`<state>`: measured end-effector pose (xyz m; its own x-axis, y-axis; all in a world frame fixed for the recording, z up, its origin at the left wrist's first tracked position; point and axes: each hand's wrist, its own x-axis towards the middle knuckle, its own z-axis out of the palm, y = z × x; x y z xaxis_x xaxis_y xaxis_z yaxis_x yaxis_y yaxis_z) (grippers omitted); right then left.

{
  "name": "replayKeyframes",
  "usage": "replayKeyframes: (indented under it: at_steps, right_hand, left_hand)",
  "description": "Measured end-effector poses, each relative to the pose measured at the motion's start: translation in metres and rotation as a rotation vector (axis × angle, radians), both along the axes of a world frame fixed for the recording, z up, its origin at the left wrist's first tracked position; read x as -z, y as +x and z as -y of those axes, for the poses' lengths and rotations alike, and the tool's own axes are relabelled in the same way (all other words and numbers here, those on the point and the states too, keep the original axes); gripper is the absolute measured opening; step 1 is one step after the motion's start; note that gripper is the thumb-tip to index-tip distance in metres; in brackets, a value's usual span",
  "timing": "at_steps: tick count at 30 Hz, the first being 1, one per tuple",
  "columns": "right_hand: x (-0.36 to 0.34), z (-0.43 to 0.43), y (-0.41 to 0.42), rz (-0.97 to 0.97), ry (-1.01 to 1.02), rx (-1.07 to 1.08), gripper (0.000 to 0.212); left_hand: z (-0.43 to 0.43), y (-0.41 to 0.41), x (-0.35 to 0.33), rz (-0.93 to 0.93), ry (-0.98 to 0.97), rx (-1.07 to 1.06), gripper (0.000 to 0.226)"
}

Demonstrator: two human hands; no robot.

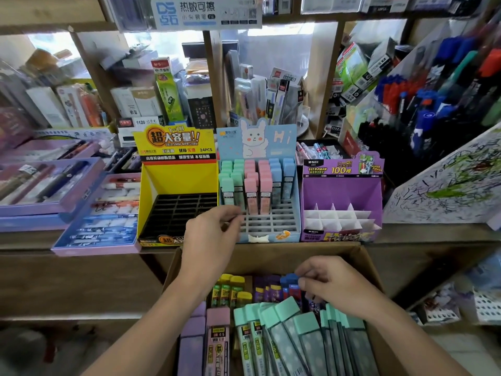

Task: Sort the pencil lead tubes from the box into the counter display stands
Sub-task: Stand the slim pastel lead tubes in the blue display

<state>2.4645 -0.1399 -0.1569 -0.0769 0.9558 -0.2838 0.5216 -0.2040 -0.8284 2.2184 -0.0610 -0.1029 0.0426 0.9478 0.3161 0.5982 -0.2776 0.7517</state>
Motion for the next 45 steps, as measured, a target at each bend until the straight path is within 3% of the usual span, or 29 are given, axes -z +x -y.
replayKeyframes:
  at_steps: [4, 7, 15, 19, 24, 30, 33, 38, 45]
  right_hand:
    - [-0.014, 0.008, -0.012, 0.001, 0.043, -0.051, 0.016]
    - [-0.022, 0.019, -0.02, 0.017, -0.001, -0.137, 0.014]
    - [-0.015, 0.063, -0.041, 0.251, -0.136, -0.383, 0.012]
    - [-0.012, 0.081, -0.044, 0.368, -0.279, -0.503, 0.024]
    - [-0.01, 0.098, -0.051, 0.517, -0.321, -0.56, 0.036]
    - [-0.006, 0.105, -0.062, 0.61, -0.357, -0.579, 0.026]
    - [-0.003, 0.106, -0.069, 0.543, -0.343, -0.567, 0.022]
    - [0.0, 0.103, -0.075, 0.413, -0.334, -0.533, 0.04]
    - [0.001, 0.104, -0.075, 0.337, -0.338, -0.576, 0.051]
  left_hand:
    - [0.034, -0.018, 0.003, 0.002, -0.06, 0.095, 0.018]
    - [0.06, -0.032, 0.011, -0.018, -0.227, 0.209, 0.023]
    - [0.12, -0.067, 0.043, -0.372, -0.759, 0.504, 0.026]
    - [0.134, -0.078, 0.051, -0.548, -0.904, 0.541, 0.036]
    - [0.147, -0.079, 0.057, -0.598, -0.873, 0.445, 0.034]
    - [0.149, -0.078, 0.053, -0.608, -0.88, 0.42, 0.037]
    - [0.148, -0.077, 0.054, -0.565, -0.898, 0.461, 0.034]
    - [0.148, -0.072, 0.056, -0.494, -0.926, 0.548, 0.033]
    - [0.147, -0.074, 0.057, -0.571, -0.888, 0.6, 0.033]
